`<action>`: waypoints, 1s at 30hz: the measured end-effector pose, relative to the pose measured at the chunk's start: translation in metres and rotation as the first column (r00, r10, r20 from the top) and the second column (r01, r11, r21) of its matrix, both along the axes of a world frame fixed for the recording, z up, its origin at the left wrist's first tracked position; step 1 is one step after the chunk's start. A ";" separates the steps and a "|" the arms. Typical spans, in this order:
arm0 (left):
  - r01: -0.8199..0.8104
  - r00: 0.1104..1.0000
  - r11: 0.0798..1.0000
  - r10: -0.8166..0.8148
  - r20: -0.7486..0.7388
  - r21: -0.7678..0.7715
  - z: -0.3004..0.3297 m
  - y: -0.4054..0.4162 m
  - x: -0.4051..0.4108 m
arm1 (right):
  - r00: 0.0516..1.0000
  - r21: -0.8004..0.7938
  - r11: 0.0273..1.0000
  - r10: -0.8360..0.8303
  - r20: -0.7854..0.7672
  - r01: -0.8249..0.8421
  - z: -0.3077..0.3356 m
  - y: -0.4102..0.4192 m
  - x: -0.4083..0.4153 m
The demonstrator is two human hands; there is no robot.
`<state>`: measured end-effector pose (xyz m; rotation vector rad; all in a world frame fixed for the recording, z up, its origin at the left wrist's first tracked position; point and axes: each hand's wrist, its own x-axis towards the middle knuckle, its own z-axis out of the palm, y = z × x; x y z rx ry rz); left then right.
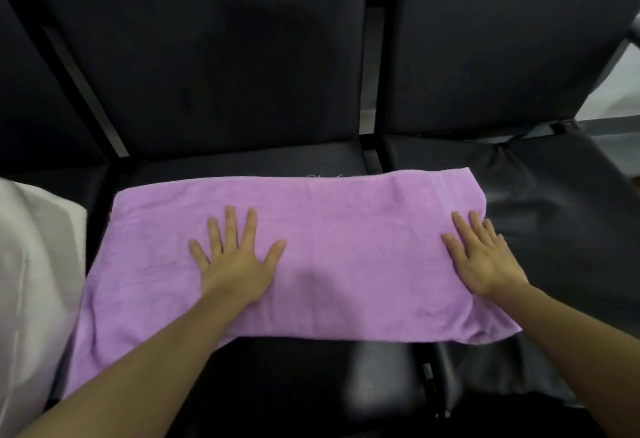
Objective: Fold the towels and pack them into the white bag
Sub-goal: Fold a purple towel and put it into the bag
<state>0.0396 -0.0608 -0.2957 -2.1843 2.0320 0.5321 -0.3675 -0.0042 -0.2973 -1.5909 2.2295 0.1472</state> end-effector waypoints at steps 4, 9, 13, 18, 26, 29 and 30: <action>0.028 0.999 0.999 -0.029 0.025 0.039 0.000 -0.025 -0.001 | 1.000 -0.011 1.000 -0.027 0.013 0.028 -0.008 -0.008 -0.003; 0.047 0.999 0.999 -0.047 -0.024 -0.007 0.000 -0.038 -0.009 | 0.997 -0.027 0.997 -0.076 0.013 0.077 -0.002 -0.023 -0.008; 0.011 0.953 0.975 -0.078 -0.292 -0.223 0.011 -0.020 0.005 | 0.955 -0.184 0.939 -0.271 0.125 0.290 0.016 -0.004 -0.005; 0.037 0.948 0.900 -0.168 -0.269 -0.435 0.017 0.044 0.033 | 0.902 -0.092 0.897 -0.430 0.050 0.432 0.031 0.035 -0.015; 0.020 0.973 0.882 -0.125 -0.194 -0.471 0.009 0.117 0.061 | 0.801 0.053 0.801 -0.598 0.026 0.596 0.038 0.080 -0.006; 0.033 0.969 0.902 -0.135 -0.209 -0.430 0.005 0.123 0.069 | 0.792 0.023 0.801 -0.595 0.133 0.598 0.042 0.087 -0.003; 0.022 0.967 0.913 -0.124 -0.225 -0.408 0.007 0.123 0.068 | 0.778 -0.007 0.789 -0.604 0.174 0.614 0.044 0.089 -0.003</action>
